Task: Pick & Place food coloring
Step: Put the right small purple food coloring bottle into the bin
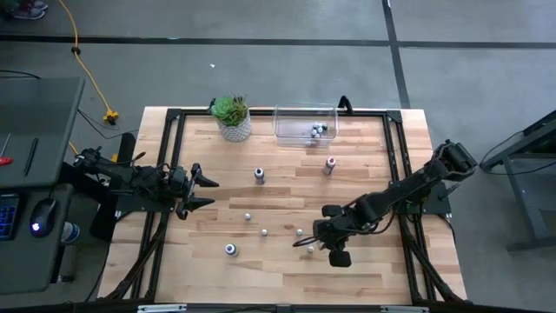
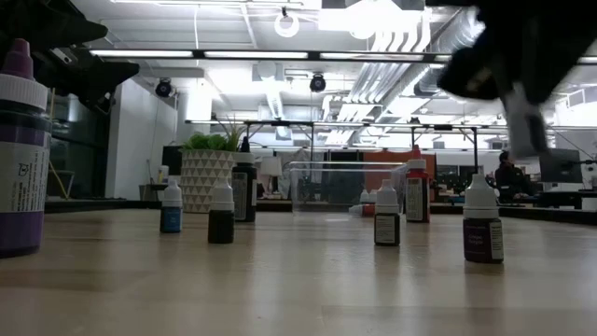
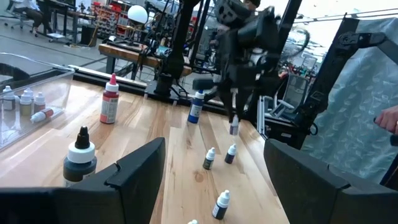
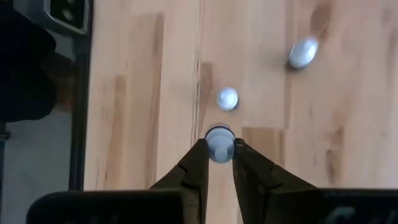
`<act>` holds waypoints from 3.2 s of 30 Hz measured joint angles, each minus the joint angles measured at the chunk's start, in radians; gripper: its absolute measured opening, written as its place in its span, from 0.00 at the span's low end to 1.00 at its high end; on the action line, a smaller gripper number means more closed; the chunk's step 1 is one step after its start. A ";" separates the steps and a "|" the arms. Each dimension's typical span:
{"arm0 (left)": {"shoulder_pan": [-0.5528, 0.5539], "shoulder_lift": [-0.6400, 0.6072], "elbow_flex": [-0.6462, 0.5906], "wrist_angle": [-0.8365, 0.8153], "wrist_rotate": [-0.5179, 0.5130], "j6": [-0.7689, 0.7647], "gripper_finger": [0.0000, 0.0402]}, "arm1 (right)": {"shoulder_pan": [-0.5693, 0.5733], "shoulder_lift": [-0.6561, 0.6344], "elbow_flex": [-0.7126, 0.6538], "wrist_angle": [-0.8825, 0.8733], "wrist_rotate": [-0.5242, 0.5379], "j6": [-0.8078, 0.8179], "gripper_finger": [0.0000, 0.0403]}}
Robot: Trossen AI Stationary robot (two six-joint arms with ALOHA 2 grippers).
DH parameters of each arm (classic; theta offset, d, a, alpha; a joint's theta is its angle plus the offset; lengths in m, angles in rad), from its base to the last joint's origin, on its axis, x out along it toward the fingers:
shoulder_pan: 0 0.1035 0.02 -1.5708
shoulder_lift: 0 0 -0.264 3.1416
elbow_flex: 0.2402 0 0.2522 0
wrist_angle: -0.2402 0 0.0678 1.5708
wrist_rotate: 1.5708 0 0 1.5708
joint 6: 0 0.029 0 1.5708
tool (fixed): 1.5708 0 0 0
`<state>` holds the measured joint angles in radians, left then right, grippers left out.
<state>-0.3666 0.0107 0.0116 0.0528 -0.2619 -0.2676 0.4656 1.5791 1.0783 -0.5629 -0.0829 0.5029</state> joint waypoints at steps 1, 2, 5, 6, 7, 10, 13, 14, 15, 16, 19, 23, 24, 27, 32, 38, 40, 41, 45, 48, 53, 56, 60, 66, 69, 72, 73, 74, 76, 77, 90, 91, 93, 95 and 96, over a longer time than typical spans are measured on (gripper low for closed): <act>0.000 0.000 0.000 0.000 0.000 0.000 0.68 | -0.003 -0.007 0.020 -0.024 0.010 -0.010 0.12; 0.000 0.000 0.000 0.000 0.000 0.000 0.68 | -0.007 -0.017 0.038 -0.049 0.021 -0.019 0.12; 0.000 0.000 0.000 0.000 0.000 0.000 0.68 | -0.024 -0.045 0.102 -0.128 0.055 -0.056 0.12; 0.000 0.000 0.000 0.000 0.000 0.000 0.68 | -0.032 -0.054 0.123 -0.153 0.073 -0.070 0.12; 0.000 0.000 0.000 0.000 0.000 0.000 0.68 | -0.040 -0.063 0.147 -0.176 0.093 -0.087 0.12; 0.000 0.000 0.000 0.000 0.000 0.000 0.68 | -0.065 -0.079 0.223 -0.240 0.161 -0.144 0.12; 0.000 0.000 0.000 0.000 0.000 0.000 0.68 | -0.098 -0.082 0.308 -0.298 0.216 -0.213 0.12; 0.000 0.000 0.000 0.000 0.000 0.000 0.68 | -0.110 -0.082 0.339 -0.314 0.234 -0.236 0.12; 0.000 0.000 0.000 0.000 0.000 0.000 0.68 | -0.124 -0.082 0.367 -0.328 0.252 -0.259 0.12; 0.000 0.000 0.000 0.000 0.000 0.000 0.68 | -0.141 -0.082 0.394 -0.335 0.269 -0.281 0.11; 0.000 0.000 0.000 0.000 0.000 0.000 0.68 | -0.201 -0.082 0.460 -0.336 0.304 -0.342 0.11; 0.000 0.000 0.000 0.000 0.000 0.000 0.68 | -0.295 -0.082 0.519 -0.333 0.317 -0.434 0.13; 0.000 0.000 0.000 0.000 0.000 0.000 0.68 | -0.322 -0.082 0.529 -0.334 0.316 -0.455 0.13; 0.000 0.000 0.000 0.000 0.000 0.000 0.68 | -0.406 -0.082 0.545 -0.333 0.310 -0.508 0.13; 0.000 0.000 0.000 0.000 0.000 0.000 0.68 | -0.552 -0.082 0.545 -0.325 0.291 -0.551 0.12; 0.000 0.000 0.000 0.000 0.000 0.000 0.68 | -0.715 -0.074 0.543 -0.355 0.323 -0.506 0.14; 0.000 0.000 0.000 0.000 0.000 0.000 0.68 | -0.757 -0.073 0.542 -0.360 0.325 -0.505 0.13; 0.000 0.000 0.000 0.000 0.000 0.000 0.68 | -0.772 -0.073 0.542 -0.359 0.329 -0.504 0.13; 0.000 0.000 0.000 0.000 0.000 0.000 0.68 | -0.809 -0.073 0.542 -0.359 0.362 -0.491 0.12; 0.000 0.000 0.000 0.000 0.000 0.000 0.68 | -0.850 -0.068 0.542 -0.364 0.363 -0.435 0.13; 0.000 0.000 0.000 0.000 0.000 0.000 0.68 | -0.926 -0.022 0.542 -0.390 0.343 -0.308 0.13; 0.000 0.000 0.000 0.000 0.000 0.000 0.68 | -0.957 0.016 0.542 -0.412 0.314 -0.249 0.13; 0.000 0.000 0.000 0.000 0.000 0.000 0.68 | -0.996 0.071 0.542 -0.421 0.273 -0.200 0.13; 0.000 0.000 0.000 0.000 0.000 0.000 0.68 | -1.055 0.152 0.542 -0.457 0.173 -0.137 0.14; 0.000 0.000 0.000 0.000 0.000 0.000 0.68 | -1.080 0.184 0.542 -0.475 0.170 -0.136 0.14; 0.000 0.000 0.000 0.000 0.000 0.000 0.68 | -1.104 0.203 0.542 -0.502 0.170 -0.136 0.14; 0.000 0.000 0.000 0.000 0.000 0.000 0.68 | -1.111 0.208 0.542 -0.514 0.170 -0.136 0.14; 0.000 0.000 0.000 0.000 0.000 0.000 0.68 | -1.116 0.211 0.542 -0.523 0.170 -0.137 0.14; 0.000 0.000 0.000 0.000 0.000 0.000 0.68 | -1.121 0.219 0.542 -0.528 0.180 -0.137 0.14; 0.000 0.000 0.000 0.000 0.000 0.000 0.68 | -1.122 0.221 0.542 -0.532 0.182 -0.137 0.14; 0.000 0.000 0.000 0.000 0.000 0.000 0.68 | -1.141 0.326 0.542 -0.536 0.126 -0.141 0.14; 0.000 0.000 0.000 0.000 0.000 0.000 0.68 | -1.141 0.329 0.542 -0.535 0.127 -0.142 0.14; 0.000 0.000 0.000 0.000 0.000 0.000 0.68 | -1.141 0.335 0.542 -0.535 0.127 -0.143 0.14; 0.000 0.000 0.000 0.000 0.000 0.000 0.68 | -1.145 0.341 0.542 -0.532 0.125 -0.143 0.14; 0.000 0.000 0.000 0.000 0.000 0.000 0.68 | -1.146 0.341 0.542 -0.530 0.124 -0.142 0.14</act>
<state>-0.3664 0.0105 0.0116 0.0528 -0.2619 -0.2676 -0.6803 1.9205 1.6203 -1.0931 0.0410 0.3614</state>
